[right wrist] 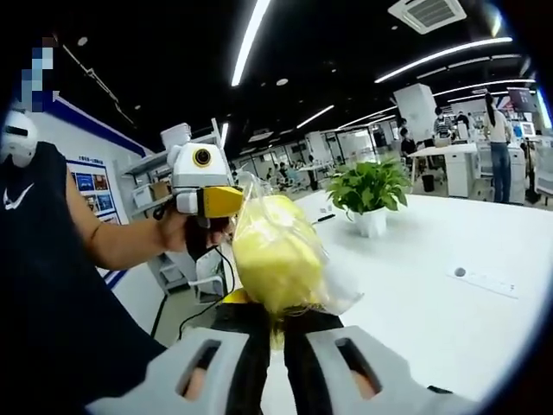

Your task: Compare the silicone blocks by pressing each to a similar depth, holding the contact briefly, and releasing to observe deformation and rebound differences across the visible hardness samples.

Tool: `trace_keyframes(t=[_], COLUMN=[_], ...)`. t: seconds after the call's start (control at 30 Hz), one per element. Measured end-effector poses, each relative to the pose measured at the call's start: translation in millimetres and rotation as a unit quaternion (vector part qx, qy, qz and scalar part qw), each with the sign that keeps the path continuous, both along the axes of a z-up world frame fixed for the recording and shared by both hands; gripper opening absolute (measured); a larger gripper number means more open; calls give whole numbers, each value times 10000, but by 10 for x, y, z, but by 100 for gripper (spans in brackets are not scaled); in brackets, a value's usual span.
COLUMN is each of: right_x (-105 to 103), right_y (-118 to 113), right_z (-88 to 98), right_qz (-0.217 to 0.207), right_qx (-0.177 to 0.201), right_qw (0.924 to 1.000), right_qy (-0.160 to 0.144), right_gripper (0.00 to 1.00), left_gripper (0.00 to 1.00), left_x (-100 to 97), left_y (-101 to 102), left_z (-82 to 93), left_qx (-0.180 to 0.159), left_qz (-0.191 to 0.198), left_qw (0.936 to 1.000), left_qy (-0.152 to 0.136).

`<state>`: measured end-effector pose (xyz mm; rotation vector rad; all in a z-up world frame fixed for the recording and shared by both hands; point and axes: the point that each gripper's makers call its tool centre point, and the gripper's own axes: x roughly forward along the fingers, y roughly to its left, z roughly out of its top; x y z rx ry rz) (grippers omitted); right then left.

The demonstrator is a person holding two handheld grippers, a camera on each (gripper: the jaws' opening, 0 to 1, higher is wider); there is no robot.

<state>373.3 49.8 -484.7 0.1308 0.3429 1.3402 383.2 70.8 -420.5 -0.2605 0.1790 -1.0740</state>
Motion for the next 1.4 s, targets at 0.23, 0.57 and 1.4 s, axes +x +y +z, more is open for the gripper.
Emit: trace_keyframes(t=[0.23, 0.57, 1.4], right_x=[-6, -14, 98], right_y=[-30, 31, 122], right_z=[-15, -60, -74], right_qz=[21, 100, 248], right_qx=[-46, -8, 193], right_qw=[10000, 9999, 9991], right_qy=[-25, 16, -280], right_gripper=[0, 0, 2], left_gripper=[0, 0, 0], left_x=[-3, -20, 52], left_y=[-23, 35, 106], left_z=[-18, -62, -67], left_qx=[108, 138, -1], left_qz=[-26, 87, 121], left_qw=[9998, 9997, 9999], left_qy=[-166, -192, 7])
